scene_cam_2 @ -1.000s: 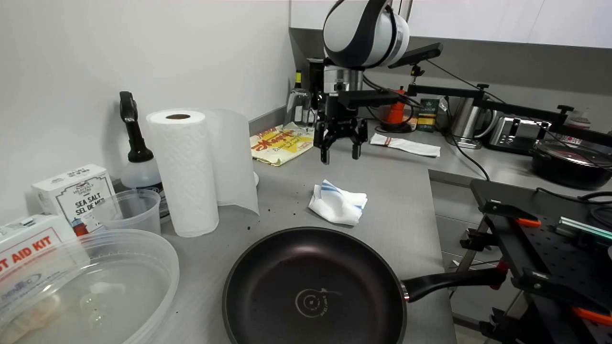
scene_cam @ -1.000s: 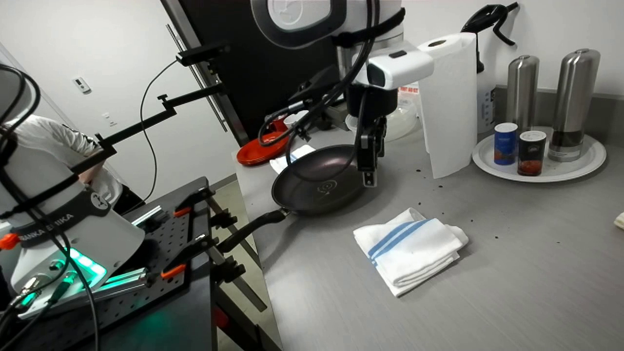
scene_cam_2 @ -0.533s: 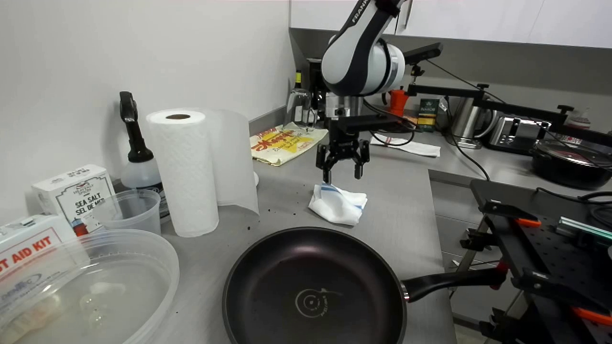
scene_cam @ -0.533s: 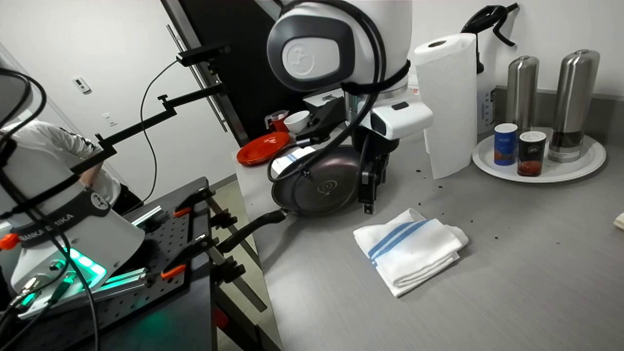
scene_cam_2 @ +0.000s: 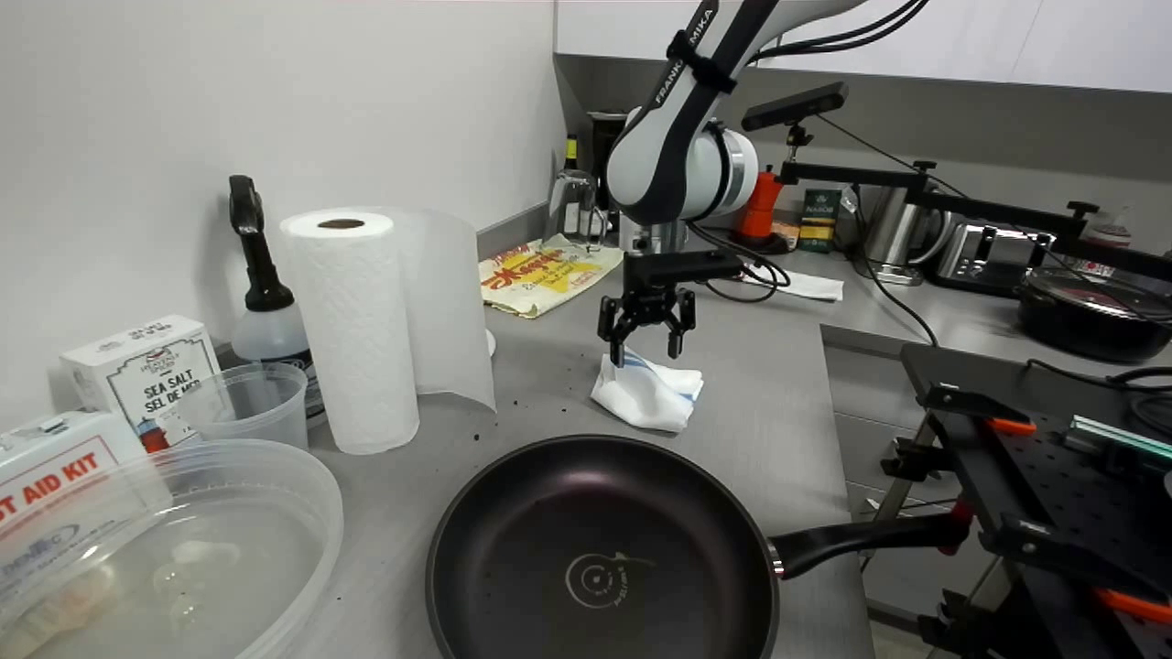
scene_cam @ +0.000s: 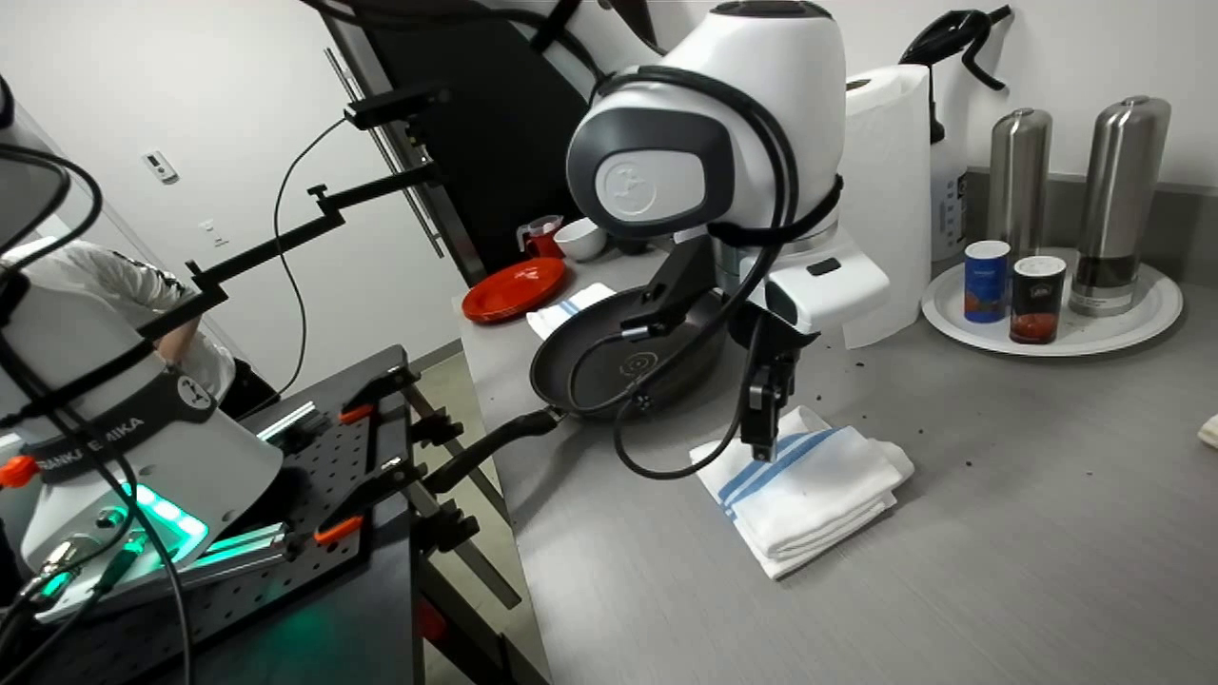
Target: Use the towel to wipe the pan
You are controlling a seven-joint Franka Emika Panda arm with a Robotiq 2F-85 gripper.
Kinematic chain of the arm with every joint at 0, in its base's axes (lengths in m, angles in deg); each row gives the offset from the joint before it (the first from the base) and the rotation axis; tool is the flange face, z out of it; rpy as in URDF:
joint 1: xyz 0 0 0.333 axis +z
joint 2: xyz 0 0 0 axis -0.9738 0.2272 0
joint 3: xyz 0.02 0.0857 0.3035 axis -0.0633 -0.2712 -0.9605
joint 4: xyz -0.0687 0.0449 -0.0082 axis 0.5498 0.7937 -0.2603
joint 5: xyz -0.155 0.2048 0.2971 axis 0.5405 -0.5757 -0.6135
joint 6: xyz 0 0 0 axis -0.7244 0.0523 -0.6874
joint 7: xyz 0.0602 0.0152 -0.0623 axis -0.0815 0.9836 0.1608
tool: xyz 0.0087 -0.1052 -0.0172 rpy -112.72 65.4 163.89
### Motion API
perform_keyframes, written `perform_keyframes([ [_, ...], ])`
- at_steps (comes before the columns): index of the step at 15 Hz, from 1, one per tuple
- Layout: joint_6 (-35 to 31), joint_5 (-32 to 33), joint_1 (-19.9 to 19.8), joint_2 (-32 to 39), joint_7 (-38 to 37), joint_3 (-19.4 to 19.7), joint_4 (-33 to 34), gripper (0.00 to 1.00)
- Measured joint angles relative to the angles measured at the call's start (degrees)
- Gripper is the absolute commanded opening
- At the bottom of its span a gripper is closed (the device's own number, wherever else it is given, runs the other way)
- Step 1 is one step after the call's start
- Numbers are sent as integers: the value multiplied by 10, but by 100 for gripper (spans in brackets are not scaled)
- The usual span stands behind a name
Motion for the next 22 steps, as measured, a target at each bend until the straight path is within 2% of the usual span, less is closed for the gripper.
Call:
perform_keyframes([
  [6,0,0,-12,27,0,1,18,100],
  [19,0,-1,-13,68,-5,-9,47,100],
  [20,0,-1,-13,71,-6,-9,50,99],
  [21,0,-2,-13,74,-7,-10,54,76],
  [22,0,-2,-13,77,-9,-10,57,74],
])
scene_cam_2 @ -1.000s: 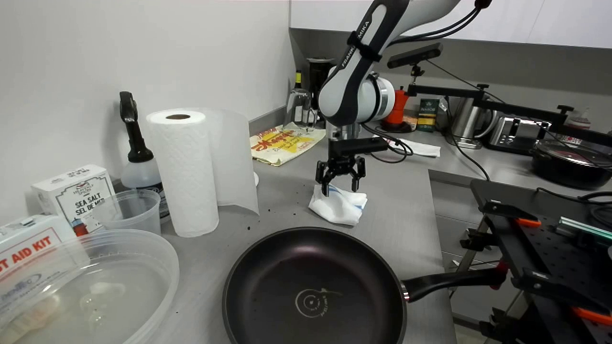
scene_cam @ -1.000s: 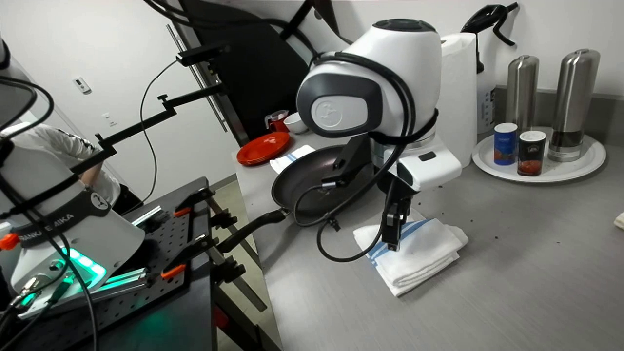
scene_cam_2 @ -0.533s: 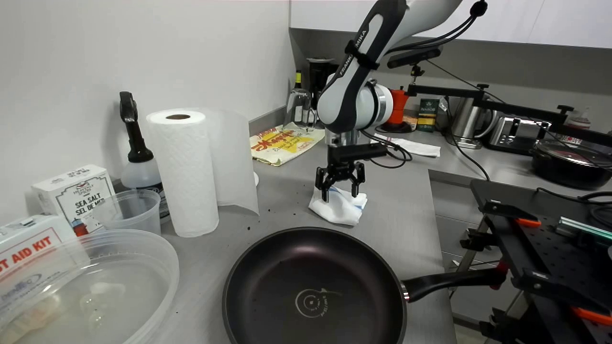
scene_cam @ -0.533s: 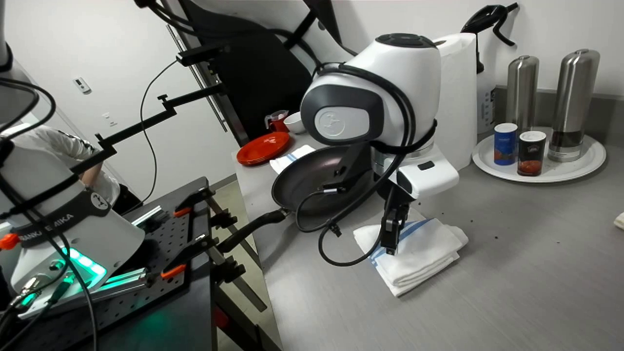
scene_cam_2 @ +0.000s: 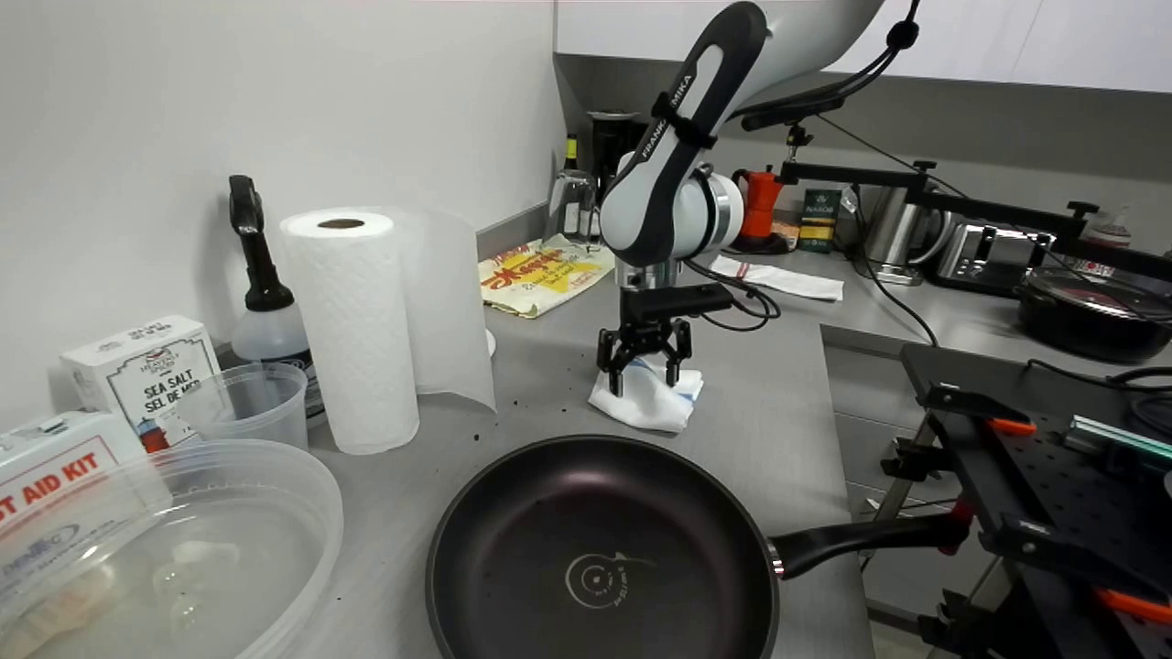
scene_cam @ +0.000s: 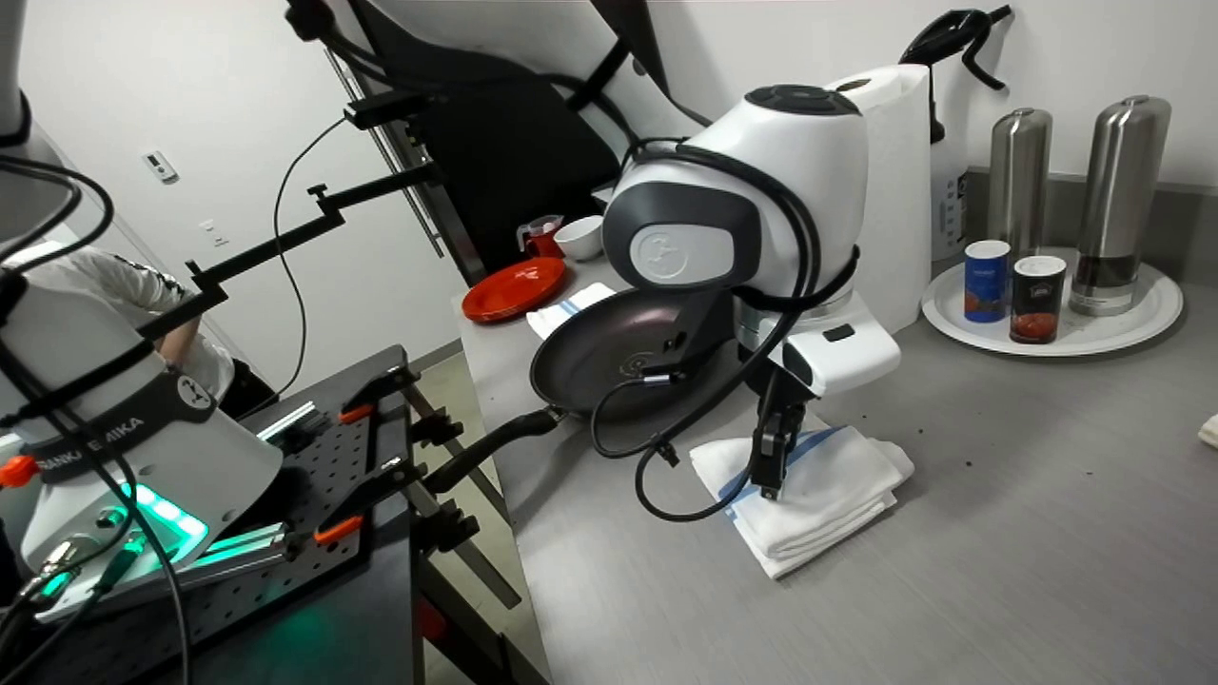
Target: Use the towel to wipe the pan
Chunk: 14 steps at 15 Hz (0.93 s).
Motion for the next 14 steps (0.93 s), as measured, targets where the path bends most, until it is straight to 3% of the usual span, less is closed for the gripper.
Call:
perform_keyframes([
  [2,0,0,0,3,-1,0,4,63],
  [10,0,0,-1,6,-3,1,11,1],
  [14,1,0,-1,6,-6,2,13,3],
])
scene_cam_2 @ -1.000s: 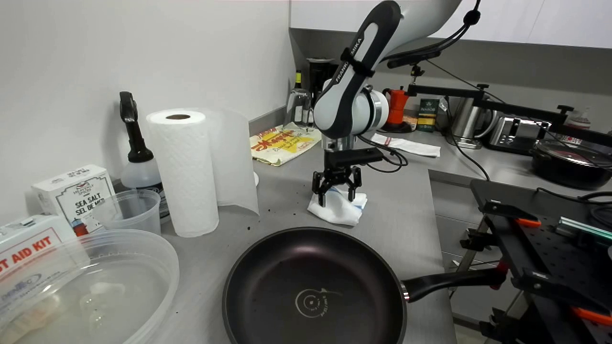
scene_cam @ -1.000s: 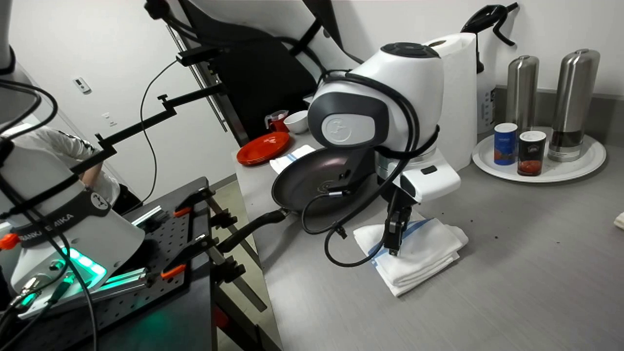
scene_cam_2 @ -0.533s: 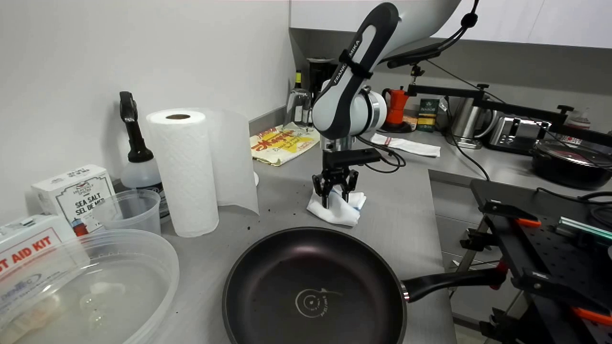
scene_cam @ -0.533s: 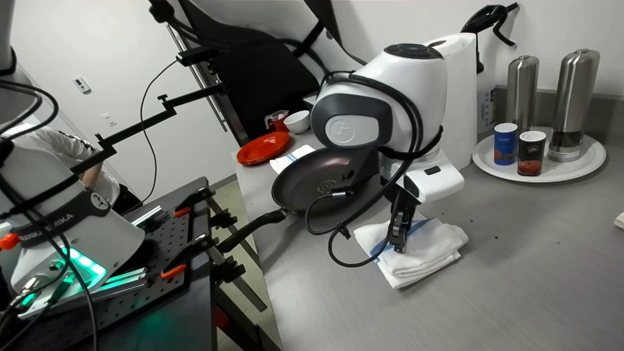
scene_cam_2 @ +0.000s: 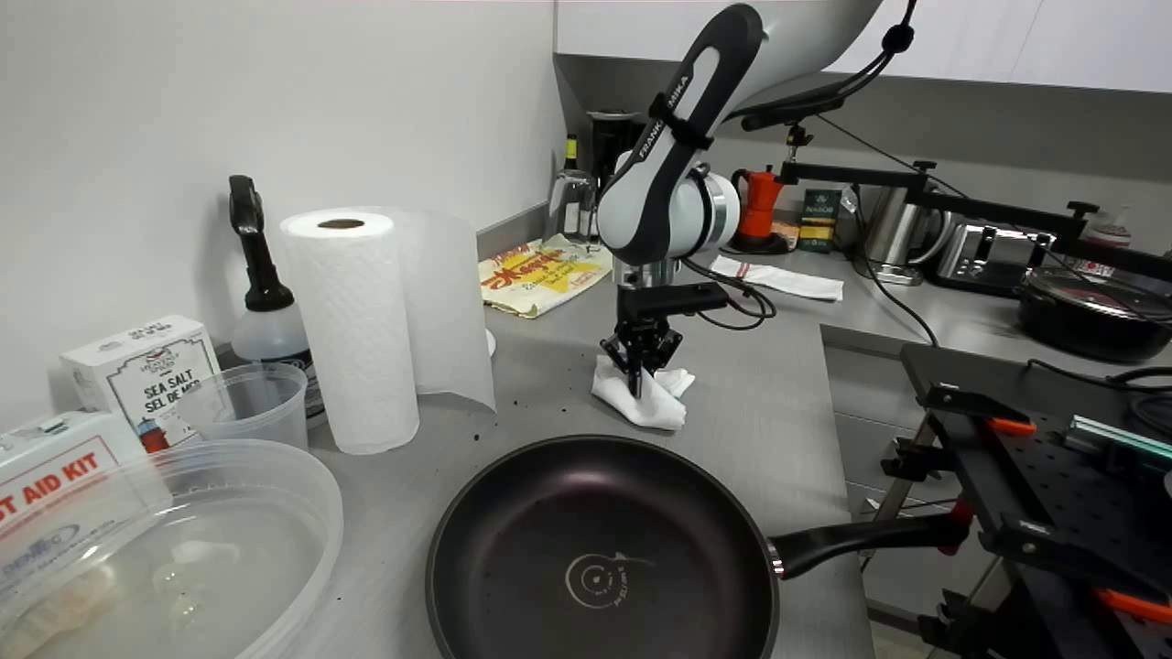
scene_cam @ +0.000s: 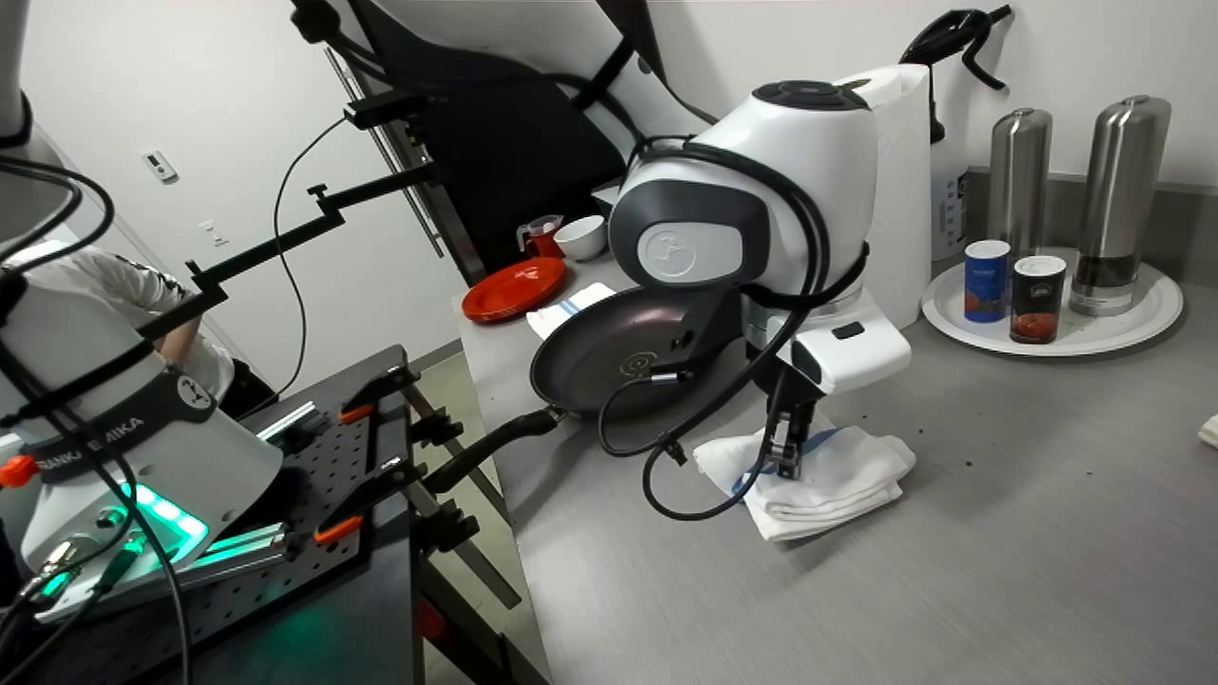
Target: Use the towel to wipe the pan
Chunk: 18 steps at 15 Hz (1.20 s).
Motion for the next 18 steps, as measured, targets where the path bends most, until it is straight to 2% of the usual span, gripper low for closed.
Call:
perform_keyframes([
  [12,1,0,1,-3,-4,-3,3,3],
  [18,1,0,8,-32,-4,-16,4,3],
])
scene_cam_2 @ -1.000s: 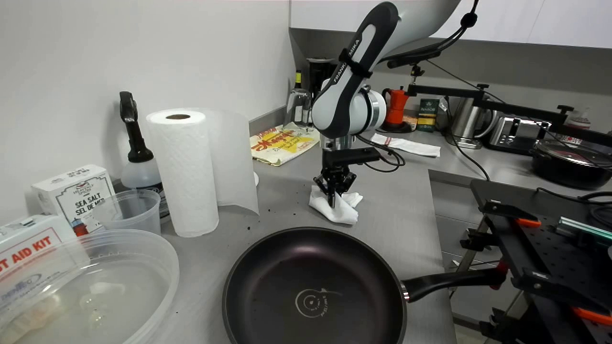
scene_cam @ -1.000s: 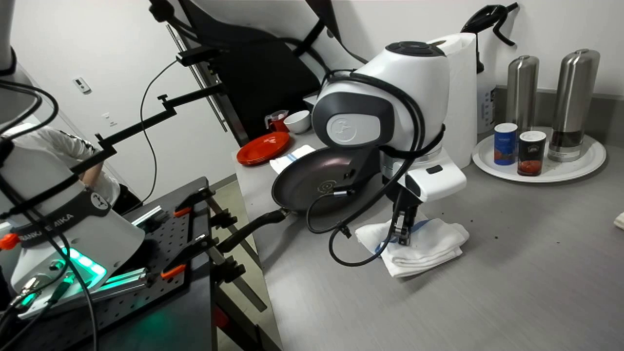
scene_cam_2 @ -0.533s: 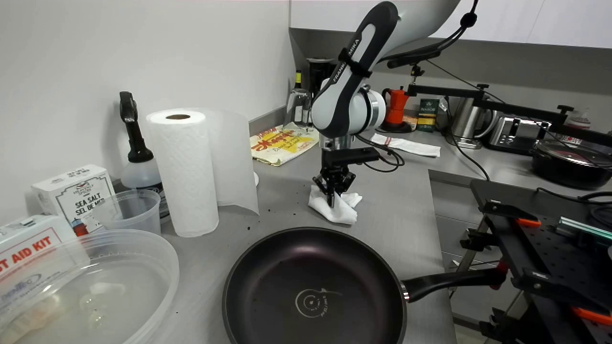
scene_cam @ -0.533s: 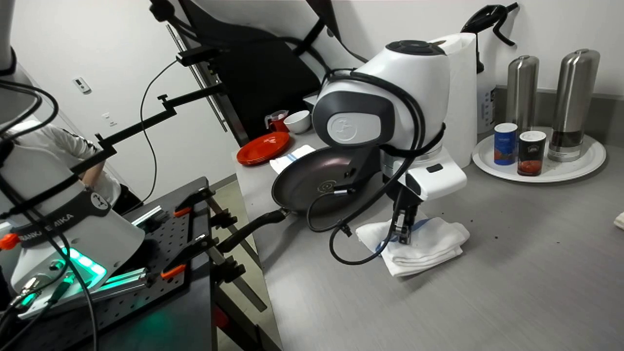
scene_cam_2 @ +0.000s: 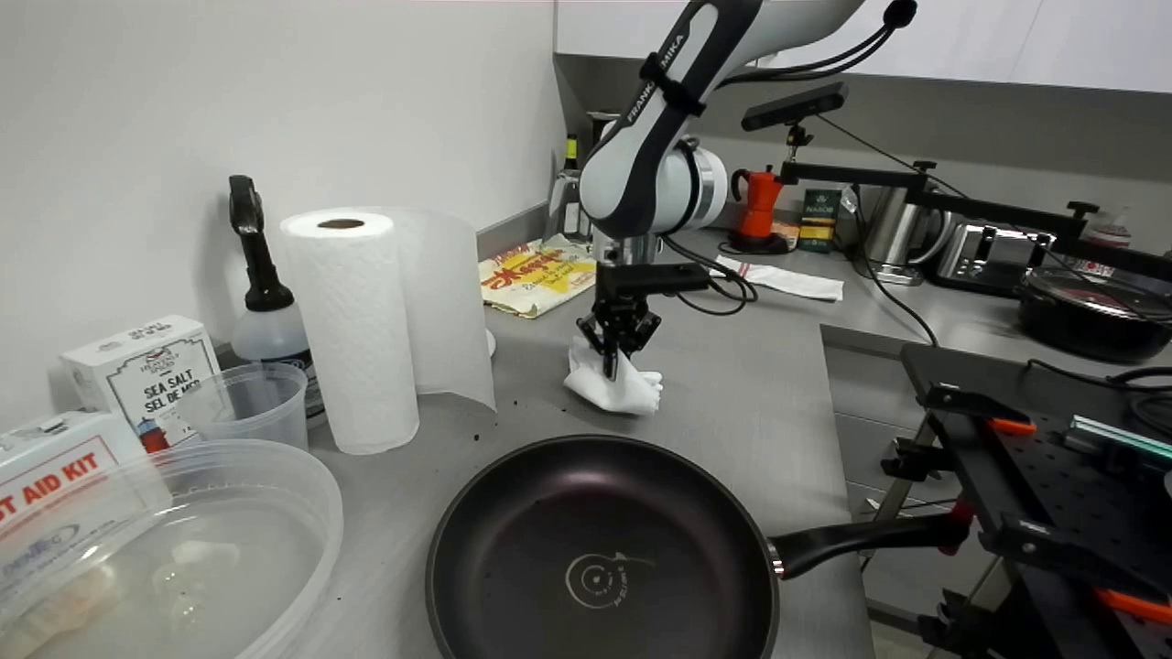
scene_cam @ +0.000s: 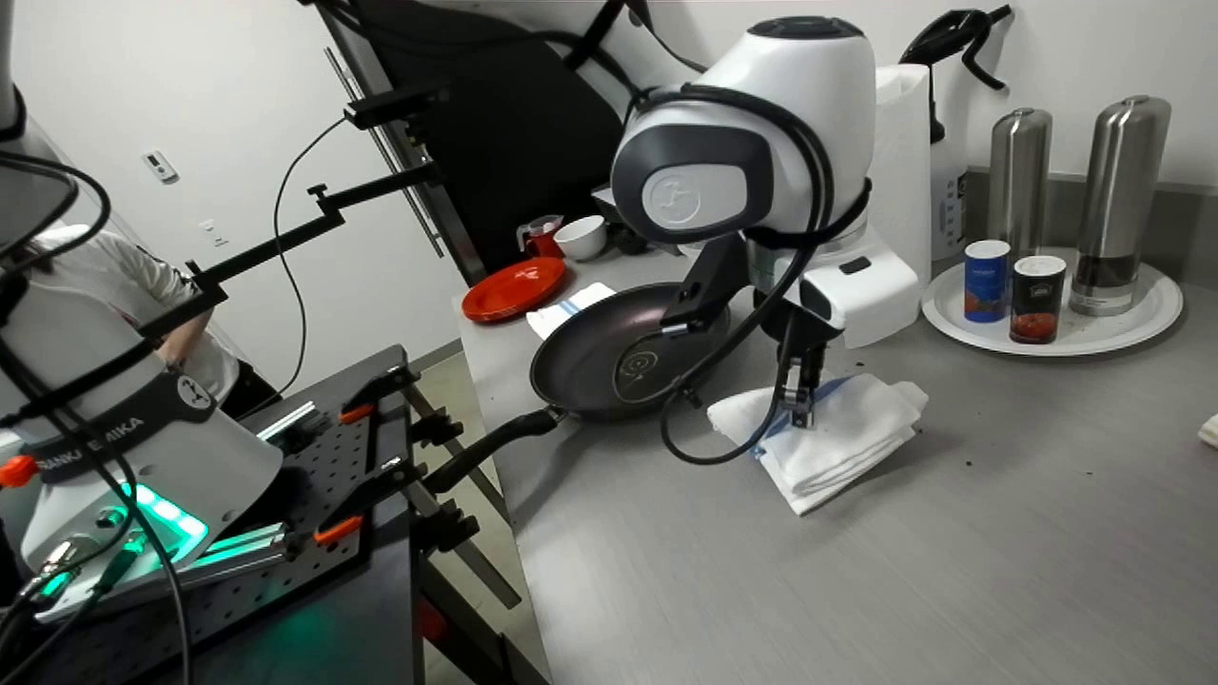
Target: Use the towel to wipe the pan
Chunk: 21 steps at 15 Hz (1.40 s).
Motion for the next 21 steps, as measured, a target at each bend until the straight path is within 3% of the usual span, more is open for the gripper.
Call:
perform_keyframes([
  [7,10,0,27,-64,1,-29,-8,3],
  [21,30,0,132,-190,1,-82,-103,3],
])
